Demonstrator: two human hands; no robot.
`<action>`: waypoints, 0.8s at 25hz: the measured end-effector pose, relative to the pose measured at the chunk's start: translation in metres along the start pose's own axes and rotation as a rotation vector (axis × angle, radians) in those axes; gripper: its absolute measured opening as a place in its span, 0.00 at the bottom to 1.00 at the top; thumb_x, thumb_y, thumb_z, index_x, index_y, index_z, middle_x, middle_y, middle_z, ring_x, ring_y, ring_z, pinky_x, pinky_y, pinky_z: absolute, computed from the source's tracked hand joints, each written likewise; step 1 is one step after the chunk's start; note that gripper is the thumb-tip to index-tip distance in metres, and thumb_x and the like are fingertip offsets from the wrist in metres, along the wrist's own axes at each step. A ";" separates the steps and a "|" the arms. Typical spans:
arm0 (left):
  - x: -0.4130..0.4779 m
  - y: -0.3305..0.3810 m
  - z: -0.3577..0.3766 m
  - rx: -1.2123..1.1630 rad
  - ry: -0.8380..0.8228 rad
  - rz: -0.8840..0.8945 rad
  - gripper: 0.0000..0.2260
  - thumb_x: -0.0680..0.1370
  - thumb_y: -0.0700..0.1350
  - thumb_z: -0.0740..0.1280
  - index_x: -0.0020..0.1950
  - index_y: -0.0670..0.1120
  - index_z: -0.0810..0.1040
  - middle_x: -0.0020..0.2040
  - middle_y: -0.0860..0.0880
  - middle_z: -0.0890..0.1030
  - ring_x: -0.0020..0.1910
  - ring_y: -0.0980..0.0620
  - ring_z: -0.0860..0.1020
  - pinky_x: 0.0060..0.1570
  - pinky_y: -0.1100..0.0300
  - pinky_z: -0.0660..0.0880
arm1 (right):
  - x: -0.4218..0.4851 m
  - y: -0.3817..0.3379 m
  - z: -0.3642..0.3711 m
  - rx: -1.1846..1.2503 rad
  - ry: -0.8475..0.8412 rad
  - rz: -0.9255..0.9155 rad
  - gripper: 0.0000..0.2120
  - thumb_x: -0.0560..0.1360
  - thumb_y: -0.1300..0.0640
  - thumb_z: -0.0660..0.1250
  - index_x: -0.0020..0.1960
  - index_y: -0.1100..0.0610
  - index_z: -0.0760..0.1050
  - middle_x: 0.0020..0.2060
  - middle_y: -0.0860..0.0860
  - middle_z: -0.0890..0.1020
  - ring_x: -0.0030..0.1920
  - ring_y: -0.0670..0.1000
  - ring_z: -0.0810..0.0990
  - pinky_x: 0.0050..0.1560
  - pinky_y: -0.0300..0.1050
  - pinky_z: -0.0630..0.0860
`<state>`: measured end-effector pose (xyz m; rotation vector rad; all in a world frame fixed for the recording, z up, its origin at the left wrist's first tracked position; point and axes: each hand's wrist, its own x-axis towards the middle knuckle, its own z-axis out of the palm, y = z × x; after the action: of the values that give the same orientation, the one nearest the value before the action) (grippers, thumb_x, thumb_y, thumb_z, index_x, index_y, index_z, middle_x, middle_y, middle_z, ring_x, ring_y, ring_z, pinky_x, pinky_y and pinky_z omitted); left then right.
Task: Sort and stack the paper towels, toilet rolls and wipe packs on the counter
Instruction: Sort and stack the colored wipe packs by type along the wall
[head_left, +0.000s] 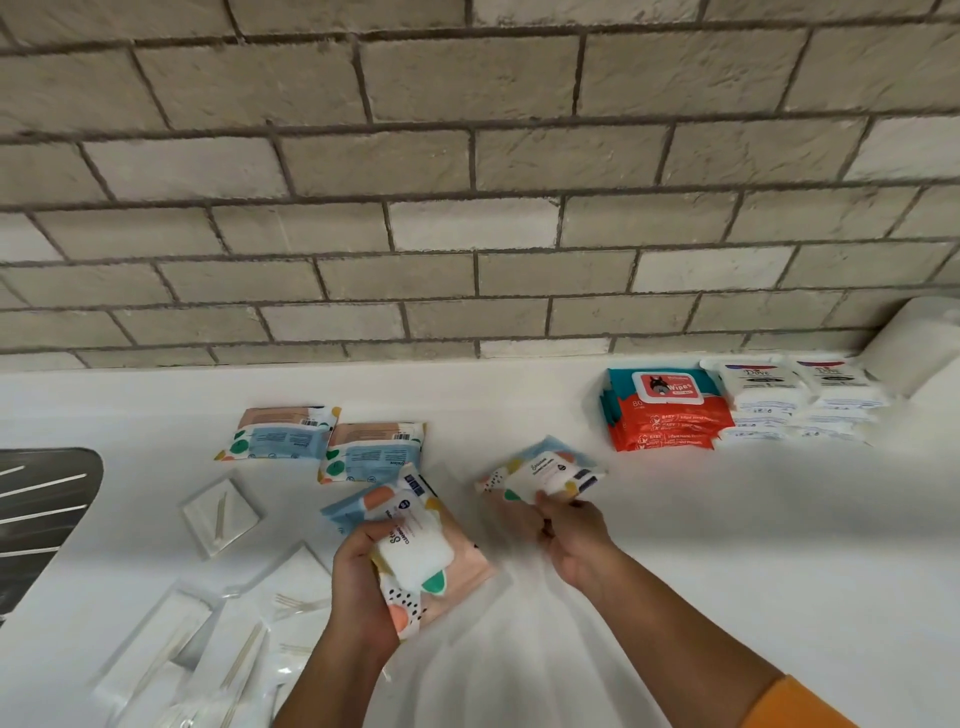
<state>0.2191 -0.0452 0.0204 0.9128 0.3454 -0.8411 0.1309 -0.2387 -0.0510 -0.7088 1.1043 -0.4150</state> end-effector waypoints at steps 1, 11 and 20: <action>0.002 0.002 0.002 -0.033 -0.014 -0.023 0.22 0.70 0.44 0.64 0.63 0.44 0.79 0.51 0.39 0.85 0.45 0.40 0.84 0.53 0.48 0.76 | 0.003 -0.003 0.002 -0.026 -0.010 0.005 0.10 0.76 0.71 0.68 0.57 0.69 0.80 0.44 0.61 0.84 0.38 0.56 0.80 0.41 0.50 0.79; 0.023 -0.005 -0.005 -0.021 -0.042 -0.100 0.25 0.68 0.42 0.60 0.65 0.43 0.78 0.56 0.38 0.81 0.56 0.36 0.78 0.65 0.42 0.69 | 0.004 -0.010 0.001 -1.465 0.008 -0.709 0.20 0.78 0.47 0.58 0.68 0.42 0.77 0.69 0.42 0.75 0.72 0.52 0.71 0.67 0.50 0.73; 0.053 -0.015 0.005 0.203 -0.155 -0.101 0.20 0.70 0.28 0.61 0.60 0.39 0.77 0.54 0.35 0.83 0.45 0.36 0.84 0.40 0.44 0.83 | 0.031 -0.020 -0.010 -1.885 -0.070 -0.692 0.24 0.83 0.43 0.52 0.78 0.40 0.55 0.83 0.49 0.48 0.82 0.60 0.47 0.75 0.68 0.57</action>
<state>0.2414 -0.0800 -0.0158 1.0175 0.1737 -1.0473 0.1352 -0.2754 -0.0604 -2.7572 0.9009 0.2513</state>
